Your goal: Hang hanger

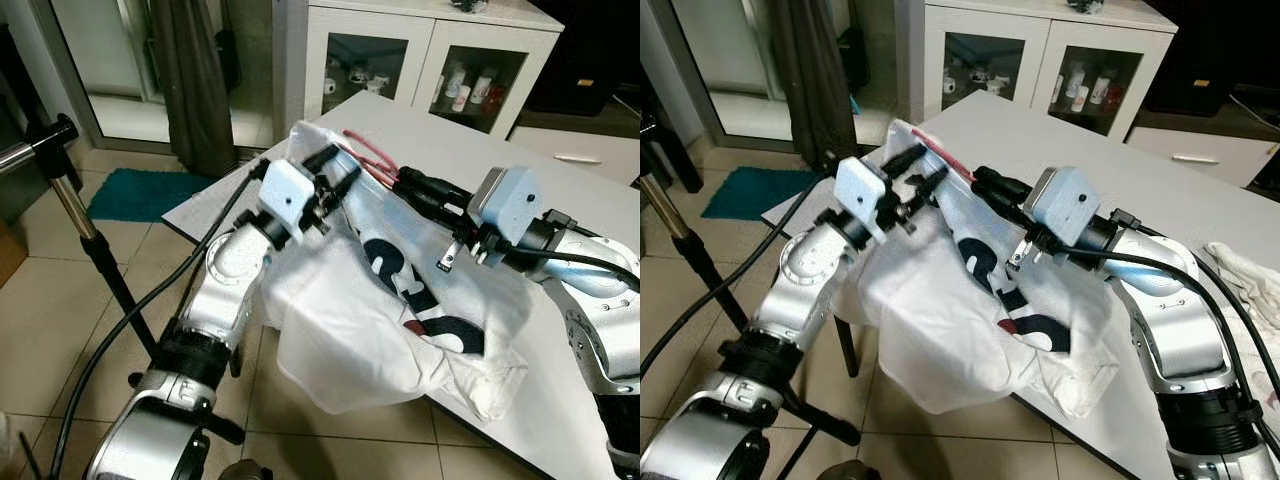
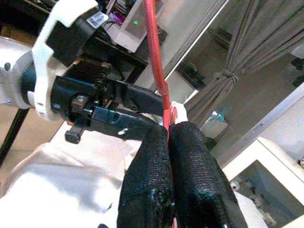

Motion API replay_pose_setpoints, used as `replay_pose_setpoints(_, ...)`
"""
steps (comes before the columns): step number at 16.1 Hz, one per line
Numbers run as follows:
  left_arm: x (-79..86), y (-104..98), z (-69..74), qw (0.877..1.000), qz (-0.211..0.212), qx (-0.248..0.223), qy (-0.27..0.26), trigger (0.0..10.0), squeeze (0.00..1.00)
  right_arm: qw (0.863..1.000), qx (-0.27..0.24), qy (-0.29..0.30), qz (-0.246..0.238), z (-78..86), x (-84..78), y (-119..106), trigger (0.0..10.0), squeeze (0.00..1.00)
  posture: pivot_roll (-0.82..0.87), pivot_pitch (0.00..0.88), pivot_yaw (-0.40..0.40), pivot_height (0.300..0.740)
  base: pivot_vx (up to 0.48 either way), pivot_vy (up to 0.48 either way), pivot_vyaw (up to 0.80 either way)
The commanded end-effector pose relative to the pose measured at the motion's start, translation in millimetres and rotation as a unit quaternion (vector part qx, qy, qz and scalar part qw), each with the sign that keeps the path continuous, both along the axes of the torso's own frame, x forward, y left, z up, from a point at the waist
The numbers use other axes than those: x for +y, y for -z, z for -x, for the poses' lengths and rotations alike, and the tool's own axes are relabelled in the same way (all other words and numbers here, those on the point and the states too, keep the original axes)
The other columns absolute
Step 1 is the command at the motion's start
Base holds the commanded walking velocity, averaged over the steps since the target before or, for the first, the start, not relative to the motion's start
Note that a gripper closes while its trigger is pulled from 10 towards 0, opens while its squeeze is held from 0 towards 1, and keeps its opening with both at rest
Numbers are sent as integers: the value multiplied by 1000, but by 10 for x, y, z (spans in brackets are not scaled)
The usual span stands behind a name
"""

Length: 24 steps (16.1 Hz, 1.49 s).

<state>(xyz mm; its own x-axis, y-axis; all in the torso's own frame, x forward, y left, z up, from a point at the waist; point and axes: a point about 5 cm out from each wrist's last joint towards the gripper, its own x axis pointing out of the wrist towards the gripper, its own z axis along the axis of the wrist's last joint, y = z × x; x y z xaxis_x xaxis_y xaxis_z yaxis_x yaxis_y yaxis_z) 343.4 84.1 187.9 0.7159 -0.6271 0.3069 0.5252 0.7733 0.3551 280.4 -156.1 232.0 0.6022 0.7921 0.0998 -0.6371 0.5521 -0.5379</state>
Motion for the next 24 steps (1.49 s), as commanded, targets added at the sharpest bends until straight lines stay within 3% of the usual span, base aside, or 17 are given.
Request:
replay_pose_setpoints(1,16,-8,-50,1000,-10,6,-20,10000,0,1000,-8,-3,-9,31,-10,-66,0,0,17,0,-39,723,0,0,0)
replay_pose_setpoints(2,33,4,-68,999,-13,11,-31,10000,0,1000,-8,-2,-11,29,-16,-70,0,0,18,0,-39,723,0,0,0)
replay_pose_setpoints(3,88,32,-117,998,-20,21,-58,7961,0,1000,-2,-5,-16,38,-25,-74,0,0,20,0,-37,723,0,0,0)
replay_pose_setpoints(4,154,33,-164,995,-18,27,-89,6549,0,1000,9,-11,-17,52,-36,-62,0,0,22,0,-37,723,0,0,0)
replay_pose_setpoints(5,168,24,-171,995,-14,28,-93,5804,0,1000,13,-12,-15,56,-48,-50,0,0,22,0,-37,723,0,0,0)
replay_pose_setpoints(6,192,10,-179,995,-14,26,-99,6745,0,1000,24,-10,-5,55,-107,-12,0,0,26,0,-35,723,0,0,0)
replay_pose_setpoints(8,213,5,-181,994,-20,22,-104,7137,0,999,36,-7,1,56,-194,15,0,0,29,0,-35,723,0,0,0)
replay_pose_setpoints(10,223,14,-182,994,-23,21,-107,8275,0,999,43,-1,12,71,-322,2,0,0,29,0,-32,723,0,0,0)
replay_pose_setpoints(12,195,32,-167,994,-26,22,-100,8941,0,999,42,6,-24,58,-361,-41,0,0,27,0,-30,723,0,0,0)
replay_pose_setpoints(16,175,39,-154,995,-28,21,-92,9647,0,998,61,-14,-25,114,-366,3,0,0,27,0,-25,723,0,0,0)
replay_pose_setpoints(22,145,72,-118,996,-36,24,-75,10000,0,995,42,38,-79,30,-633,-176,0,0,30,0,-26,723,0,0,0)
replay_pose_setpoints(24,117,98,-106,996,-42,27,-67,10000,0,994,40,31,-93,23,-621,-209,0,0,30,0,-27,723,0,0,0)
